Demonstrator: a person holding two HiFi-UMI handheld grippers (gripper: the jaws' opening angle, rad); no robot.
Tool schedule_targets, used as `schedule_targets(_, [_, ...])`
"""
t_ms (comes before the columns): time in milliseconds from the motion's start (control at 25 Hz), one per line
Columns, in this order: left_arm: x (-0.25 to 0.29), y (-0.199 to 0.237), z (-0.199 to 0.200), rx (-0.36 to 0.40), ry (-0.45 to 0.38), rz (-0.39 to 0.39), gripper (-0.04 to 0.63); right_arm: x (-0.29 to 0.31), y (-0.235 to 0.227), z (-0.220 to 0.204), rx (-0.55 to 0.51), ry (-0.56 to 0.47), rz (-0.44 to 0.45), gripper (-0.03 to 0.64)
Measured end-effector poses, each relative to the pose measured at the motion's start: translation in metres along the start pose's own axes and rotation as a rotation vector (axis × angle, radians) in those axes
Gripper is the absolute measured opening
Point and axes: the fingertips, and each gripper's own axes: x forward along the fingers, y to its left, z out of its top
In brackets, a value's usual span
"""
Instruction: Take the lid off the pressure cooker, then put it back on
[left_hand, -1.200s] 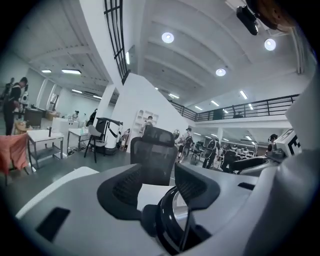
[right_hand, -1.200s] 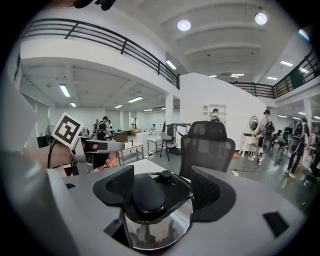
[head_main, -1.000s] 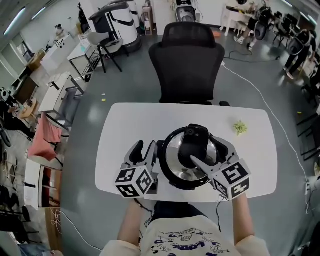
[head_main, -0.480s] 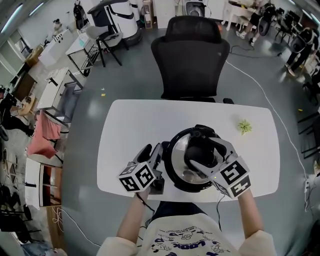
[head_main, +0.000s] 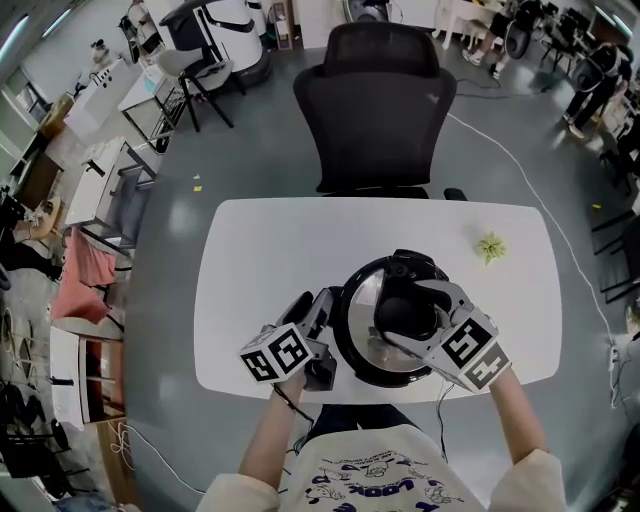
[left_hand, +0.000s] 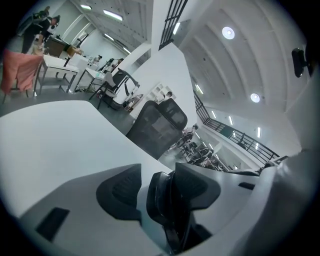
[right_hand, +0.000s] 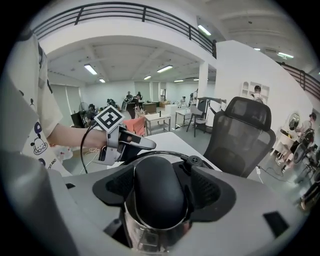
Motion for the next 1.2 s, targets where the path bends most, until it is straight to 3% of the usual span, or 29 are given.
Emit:
schedule_targets(400, [0.011,0.004,-0.008,-0.046,0.056,-0.034,0.2,0.011,0.005,-0.01,-0.01,0.071,0.039,0.37])
schedule_targets(520, [0.013,0.006,-0.013,-0.073,0.072,-0.049,0.164,0.013,0.004,-0.013,-0.013,0.09,0.041,0.368])
schedule_targets(960, [0.012,0.003,-0.013,-0.109,0.058,-0.078,0.123,0.014,0.007,-0.018,-0.05,0.168,0.092,0.331])
schedule_targets(1200, [0.013,0.004,-0.012,-0.114,0.051,-0.07,0.121,0.017,0.009,-0.022,-0.078,0.27,0.157,0.319])
